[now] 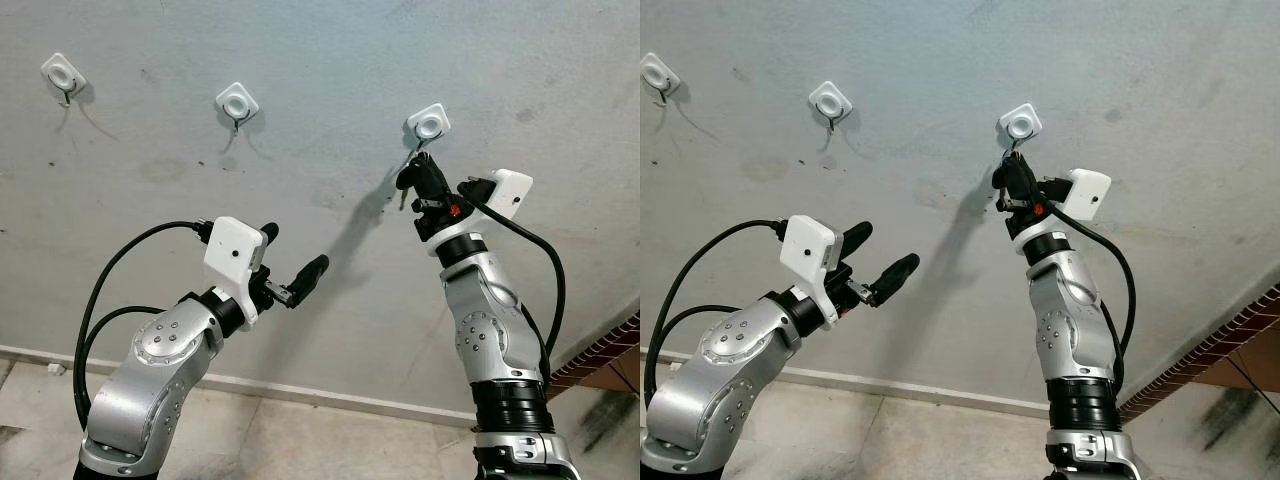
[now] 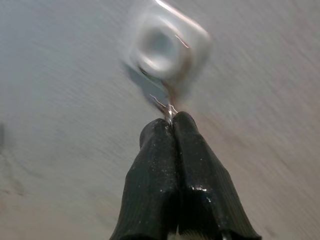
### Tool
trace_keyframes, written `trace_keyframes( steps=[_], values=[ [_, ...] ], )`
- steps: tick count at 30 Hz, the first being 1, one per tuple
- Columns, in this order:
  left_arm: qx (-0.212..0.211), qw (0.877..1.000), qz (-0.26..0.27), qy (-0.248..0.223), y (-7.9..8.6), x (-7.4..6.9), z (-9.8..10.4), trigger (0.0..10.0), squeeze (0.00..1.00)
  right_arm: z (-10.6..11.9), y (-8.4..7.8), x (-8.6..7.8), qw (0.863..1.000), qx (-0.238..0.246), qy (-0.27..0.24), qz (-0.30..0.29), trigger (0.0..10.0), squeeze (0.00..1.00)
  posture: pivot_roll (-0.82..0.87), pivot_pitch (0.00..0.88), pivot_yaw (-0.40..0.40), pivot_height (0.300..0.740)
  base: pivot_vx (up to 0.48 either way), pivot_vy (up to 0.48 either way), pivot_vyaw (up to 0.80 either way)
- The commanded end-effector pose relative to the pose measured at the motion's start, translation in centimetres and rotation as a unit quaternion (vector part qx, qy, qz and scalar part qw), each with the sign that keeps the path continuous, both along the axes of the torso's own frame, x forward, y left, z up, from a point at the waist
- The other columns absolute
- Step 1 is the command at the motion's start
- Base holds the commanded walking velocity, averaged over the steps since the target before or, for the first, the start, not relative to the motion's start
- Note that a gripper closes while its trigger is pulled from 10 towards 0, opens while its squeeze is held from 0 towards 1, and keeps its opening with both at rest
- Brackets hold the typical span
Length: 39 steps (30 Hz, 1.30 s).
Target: Hang keys on a hook
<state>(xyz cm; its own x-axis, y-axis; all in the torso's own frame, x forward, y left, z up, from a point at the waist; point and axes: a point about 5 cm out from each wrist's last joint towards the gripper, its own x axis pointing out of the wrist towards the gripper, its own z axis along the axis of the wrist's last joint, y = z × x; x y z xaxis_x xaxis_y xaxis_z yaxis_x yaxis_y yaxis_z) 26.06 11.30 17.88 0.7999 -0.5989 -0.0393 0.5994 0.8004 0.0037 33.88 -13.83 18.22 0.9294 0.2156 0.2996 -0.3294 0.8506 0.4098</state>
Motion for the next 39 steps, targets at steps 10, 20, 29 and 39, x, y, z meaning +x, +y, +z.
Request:
trace_keyframes(
  steps=[10,20,29,39],
  values=[
    [0.004,1.000,-0.007,0.000,-0.22,-0.23,-0.06,10.0,0.00,-1.26,-0.72,0.13,0.999,0.014,0.034,-0.014,10.0,0.00,0.20,0.014,-0.058,0.740,0.000,0.000,0.00],
    [0.005,1.000,-0.007,0.000,-0.26,-0.21,-0.10,10.0,0.00,-1.61,-0.26,0.03,0.999,-0.003,0.041,-0.012,10.0,0.00,0.20,0.016,-0.058,0.740,0.000,0.000,0.00],
    [0.005,1.000,-0.007,-0.001,-0.28,-0.16,-0.06,10.0,0.00,-1.54,-0.16,0.07,0.999,0.002,0.039,-0.010,10.0,1.00,0.20,0.015,-0.059,0.740,0.000,0.000,0.00],
    [0.004,1.000,-0.006,-0.002,-0.31,-0.13,-0.04,10.0,0.00,-1.13,-0.37,0.14,0.999,-0.009,0.029,-0.023,10.0,1.00,0.20,0.015,-0.060,0.740,0.000,0.000,0.00]
  ],
)
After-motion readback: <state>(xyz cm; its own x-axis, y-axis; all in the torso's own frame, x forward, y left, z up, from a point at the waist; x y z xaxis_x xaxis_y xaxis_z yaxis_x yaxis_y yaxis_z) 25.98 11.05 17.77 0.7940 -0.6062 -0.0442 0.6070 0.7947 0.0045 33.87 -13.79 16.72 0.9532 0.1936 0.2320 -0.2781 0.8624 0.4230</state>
